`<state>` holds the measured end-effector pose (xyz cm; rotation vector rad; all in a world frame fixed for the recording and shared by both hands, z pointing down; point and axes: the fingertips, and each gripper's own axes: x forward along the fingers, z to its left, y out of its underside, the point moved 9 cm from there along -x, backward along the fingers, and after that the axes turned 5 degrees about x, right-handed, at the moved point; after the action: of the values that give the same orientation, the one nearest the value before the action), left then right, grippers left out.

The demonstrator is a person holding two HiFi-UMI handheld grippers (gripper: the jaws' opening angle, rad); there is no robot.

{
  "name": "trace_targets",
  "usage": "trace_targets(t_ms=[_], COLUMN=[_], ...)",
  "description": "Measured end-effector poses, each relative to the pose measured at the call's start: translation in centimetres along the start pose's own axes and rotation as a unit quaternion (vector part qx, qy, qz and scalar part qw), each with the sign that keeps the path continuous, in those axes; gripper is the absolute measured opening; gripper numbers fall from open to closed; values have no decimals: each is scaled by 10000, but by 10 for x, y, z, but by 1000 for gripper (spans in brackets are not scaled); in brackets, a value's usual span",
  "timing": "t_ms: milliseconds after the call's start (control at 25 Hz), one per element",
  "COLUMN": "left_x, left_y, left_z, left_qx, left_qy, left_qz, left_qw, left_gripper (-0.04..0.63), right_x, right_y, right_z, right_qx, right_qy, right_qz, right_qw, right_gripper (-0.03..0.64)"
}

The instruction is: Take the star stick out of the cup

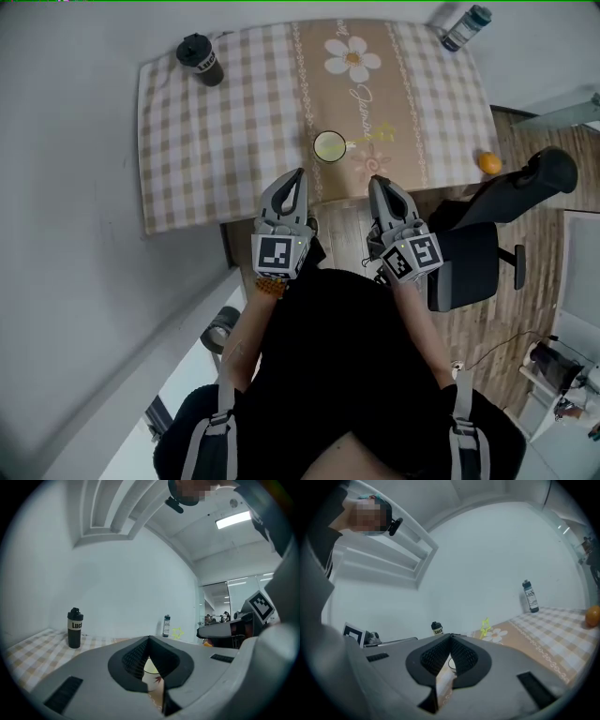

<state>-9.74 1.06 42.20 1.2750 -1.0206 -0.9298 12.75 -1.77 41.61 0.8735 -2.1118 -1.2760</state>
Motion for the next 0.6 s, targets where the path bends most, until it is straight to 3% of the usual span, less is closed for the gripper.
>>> trace_targets(t_ms=[600], left_x=[29], left_y=[7], left_z=[39], left_qx=[-142], left_qy=[256], left_qz=[-133], left_qw=[9995], left_gripper=[2], right_x=[25], right_y=[-1], right_z=[-15], right_qx=[-20], right_qy=[520], right_qz=[-55], right_qw=[9986], right_gripper=[5])
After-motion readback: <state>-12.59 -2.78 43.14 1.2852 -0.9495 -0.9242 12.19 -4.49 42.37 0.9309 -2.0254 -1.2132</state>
